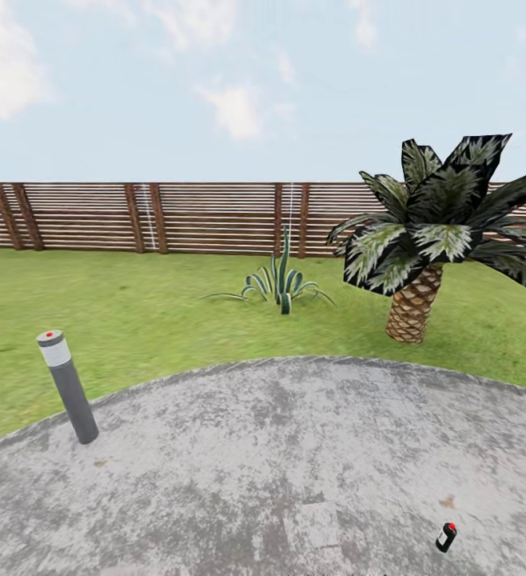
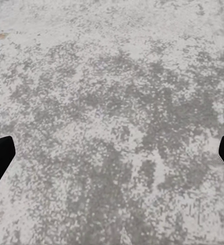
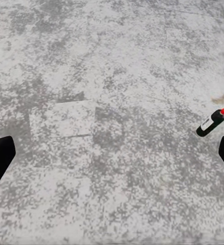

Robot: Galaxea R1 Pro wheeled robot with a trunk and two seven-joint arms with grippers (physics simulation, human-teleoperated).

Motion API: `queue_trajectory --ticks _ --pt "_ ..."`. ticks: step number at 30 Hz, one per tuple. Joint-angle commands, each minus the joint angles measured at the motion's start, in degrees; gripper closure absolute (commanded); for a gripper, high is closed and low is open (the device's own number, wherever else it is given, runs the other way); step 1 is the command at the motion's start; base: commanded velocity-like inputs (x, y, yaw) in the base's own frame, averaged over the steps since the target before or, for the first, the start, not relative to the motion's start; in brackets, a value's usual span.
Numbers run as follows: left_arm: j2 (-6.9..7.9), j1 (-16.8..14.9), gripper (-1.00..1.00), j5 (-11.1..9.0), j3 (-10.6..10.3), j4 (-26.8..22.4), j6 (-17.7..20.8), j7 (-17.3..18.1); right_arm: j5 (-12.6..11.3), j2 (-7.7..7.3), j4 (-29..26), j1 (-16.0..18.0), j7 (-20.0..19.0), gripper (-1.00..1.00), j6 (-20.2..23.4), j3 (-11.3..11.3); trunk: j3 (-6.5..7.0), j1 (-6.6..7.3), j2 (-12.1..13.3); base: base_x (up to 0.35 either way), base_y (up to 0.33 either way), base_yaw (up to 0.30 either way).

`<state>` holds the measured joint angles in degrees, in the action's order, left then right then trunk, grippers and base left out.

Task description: In the garden, pick up the pesticide atomizer on the floor and spray pesticide onto both trees until each tree trunk is fully covered.

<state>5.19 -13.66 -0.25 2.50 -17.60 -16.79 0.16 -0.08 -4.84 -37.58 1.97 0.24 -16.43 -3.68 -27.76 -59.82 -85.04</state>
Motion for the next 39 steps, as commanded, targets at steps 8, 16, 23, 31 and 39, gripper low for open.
queue_trajectory --ticks 8,16,23,31,39 --pt "-0.01 0.0 -1.0 0.0 0.1 0.0 -0.2 0.0 0.0 0.0 0.0 0.1 0.0 -1.0 -0.2 0.0 -0.06 0.0 0.0 0.0 0.0 -0.286" --pt "-0.01 0.0 -1.0 0.0 0.1 0.0 -0.2 0.0 0.0 0.02 0.1 0.1 0.0 -1.0 -0.2 0.0 -0.09 0.0 0.0 0.0 0.0 -0.286" --pt "-0.01 0.0 -1.0 0.0 0.1 0.0 -0.2 0.0 -0.1 0.08 0.1 0.1 0.0 -1.0 -0.2 0.0 -0.84 -0.66 -1.2 0.0 0.0 -0.285" --pt "-0.01 0.0 -1.0 0.0 0.1 0.0 -0.2 0.0 -0.1 0.07 0.1 0.1 0.0 -1.0 -0.2 -0.1 -2.58 -2.42 -4.5 0.0 0.0 -0.284" --pt "-0.01 0.0 -1.0 0.0 0.1 0.0 -0.2 0.0 -0.1 0.08 0.1 0.1 0.0 -1.0 -0.2 -0.1 -4.39 -4.18 -7.7 0.0 0.0 -0.278"
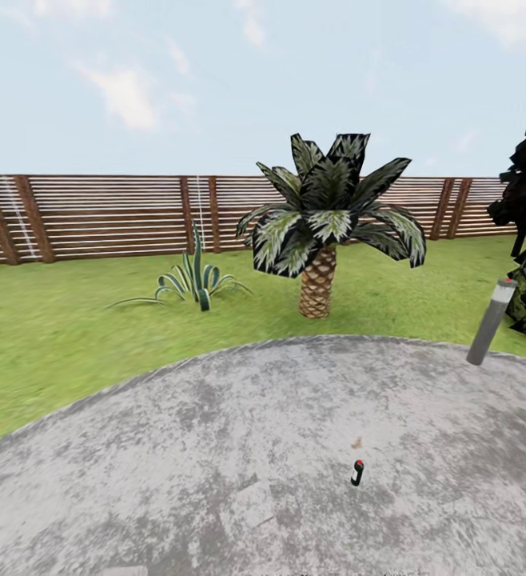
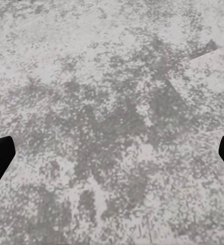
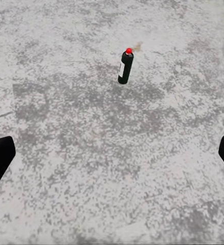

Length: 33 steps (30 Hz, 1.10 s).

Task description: In the garden, pick up the pesticide atomizer on the floor and spray pesticide onto both trees until each tree trunk is fully covered.

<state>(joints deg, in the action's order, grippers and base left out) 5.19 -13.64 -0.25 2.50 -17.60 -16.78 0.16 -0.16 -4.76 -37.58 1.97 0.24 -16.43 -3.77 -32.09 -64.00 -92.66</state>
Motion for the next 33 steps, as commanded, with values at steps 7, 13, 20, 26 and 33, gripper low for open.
queue_trajectory --ticks 7,13,20,26,33 --pt "-0.01 -0.1 -1.0 0.0 0.1 0.0 -0.2 0.0 0.0 0.21 0.0 0.0 0.0 -1.0 -0.2 0.1 -1.56 -1.54 -2.8 0.0 0.0 -0.125" --pt "-0.01 0.0 -1.0 0.0 0.1 0.0 -0.2 0.0 0.0 0.2 0.0 0.0 0.0 -1.0 -0.2 0.1 -2.64 -2.86 -5.3 0.0 0.0 -0.124" --pt "-0.01 0.0 -1.0 0.0 0.1 0.0 -0.2 0.0 0.0 0.21 0.0 0.0 0.0 -1.0 -0.2 0.1 -3.36 -3.73 -6.9 0.0 0.0 -0.292" --pt "0.06 0.0 -1.0 0.0 0.2 0.0 -0.2 -0.2 0.1 0.23 0.0 0.0 0.0 -1.0 -0.2 0.2 -3.36 -3.73 -6.9 0.03 0.009 -0.17" --pt "0.04 0.0 -1.0 0.1 1.5 0.0 -0.3 -0.2 0.4 0.14 1.8 0.0 -0.2 -1.0 -0.2 0.4 -3.36 -3.73 -6.9 0.243 0.176 -0.01"
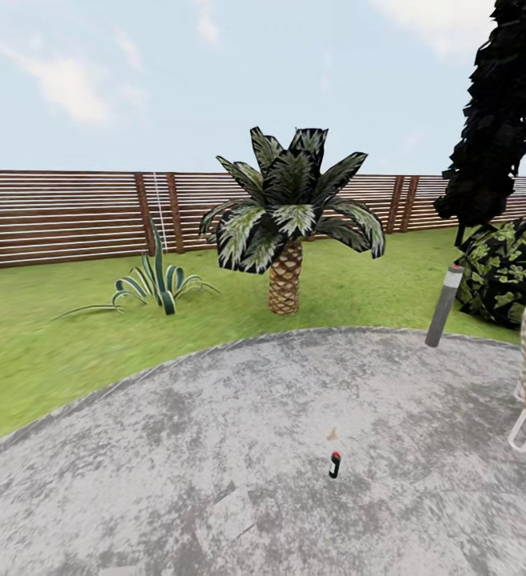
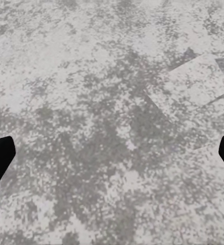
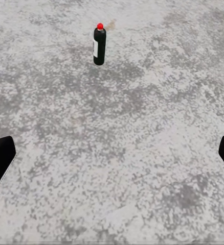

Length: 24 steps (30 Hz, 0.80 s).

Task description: In the garden, pick up the pesticide atomizer on the floor and spray pesticide onto both trees until each tree trunk is fully covered.

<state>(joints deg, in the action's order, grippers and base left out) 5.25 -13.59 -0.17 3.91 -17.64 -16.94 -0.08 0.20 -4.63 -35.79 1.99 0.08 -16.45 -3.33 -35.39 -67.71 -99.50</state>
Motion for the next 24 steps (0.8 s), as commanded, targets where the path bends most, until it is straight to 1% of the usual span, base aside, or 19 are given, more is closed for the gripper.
queue_trajectory --ticks 1,24 --pt "-0.01 0.0 -1.0 0.0 0.1 0.1 -0.2 0.0 0.0 -0.02 0.3 0.0 0.0 -1.0 -0.2 -0.1 -0.06 -0.02 0.0 0.27 0.228 0.0" --pt "0.03 0.0 -1.0 0.0 0.2 0.1 -0.1 0.0 -0.1 0.08 0.4 0.0 0.1 -1.0 -0.3 -0.1 -0.06 -0.02 0.0 0.253 0.247 0.0"
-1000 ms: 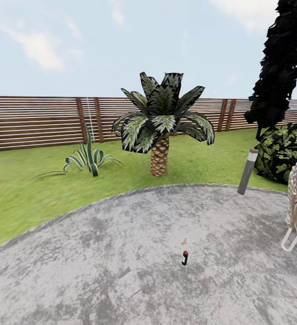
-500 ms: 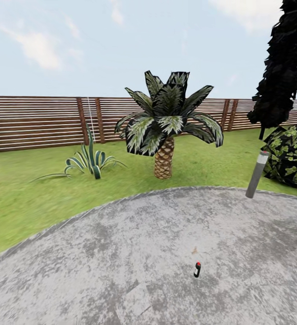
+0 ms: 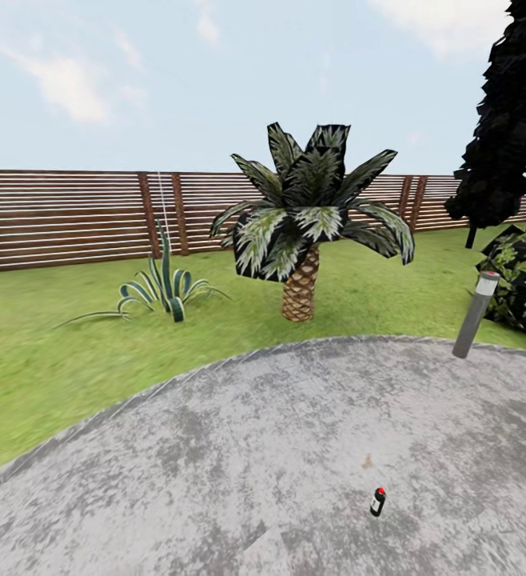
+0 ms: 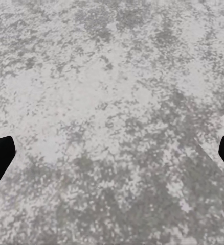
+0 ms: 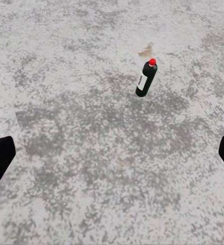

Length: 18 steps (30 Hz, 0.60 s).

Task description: In the garden, pick up the pesticide atomizer on the floor and spray pesticide onto both trees until each tree trunk is fully covered.

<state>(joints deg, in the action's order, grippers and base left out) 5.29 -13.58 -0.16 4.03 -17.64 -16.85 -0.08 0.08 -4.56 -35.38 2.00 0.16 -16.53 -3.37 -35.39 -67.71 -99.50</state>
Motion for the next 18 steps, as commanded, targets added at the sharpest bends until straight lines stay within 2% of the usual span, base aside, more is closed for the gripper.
queue_trajectory --ticks 1,18 --pt "-0.01 0.0 -1.0 0.0 0.1 0.1 -0.2 0.0 0.0 0.0 0.0 0.0 0.0 -1.0 -0.2 -0.1 -0.06 -0.02 0.0 0.251 0.249 0.0" --pt "-0.01 0.0 -1.0 -0.1 0.1 0.1 -0.2 0.0 0.0 -0.01 0.0 0.0 0.0 -1.0 -0.1 -0.1 -0.06 -0.02 0.0 0.252 0.249 -0.001"
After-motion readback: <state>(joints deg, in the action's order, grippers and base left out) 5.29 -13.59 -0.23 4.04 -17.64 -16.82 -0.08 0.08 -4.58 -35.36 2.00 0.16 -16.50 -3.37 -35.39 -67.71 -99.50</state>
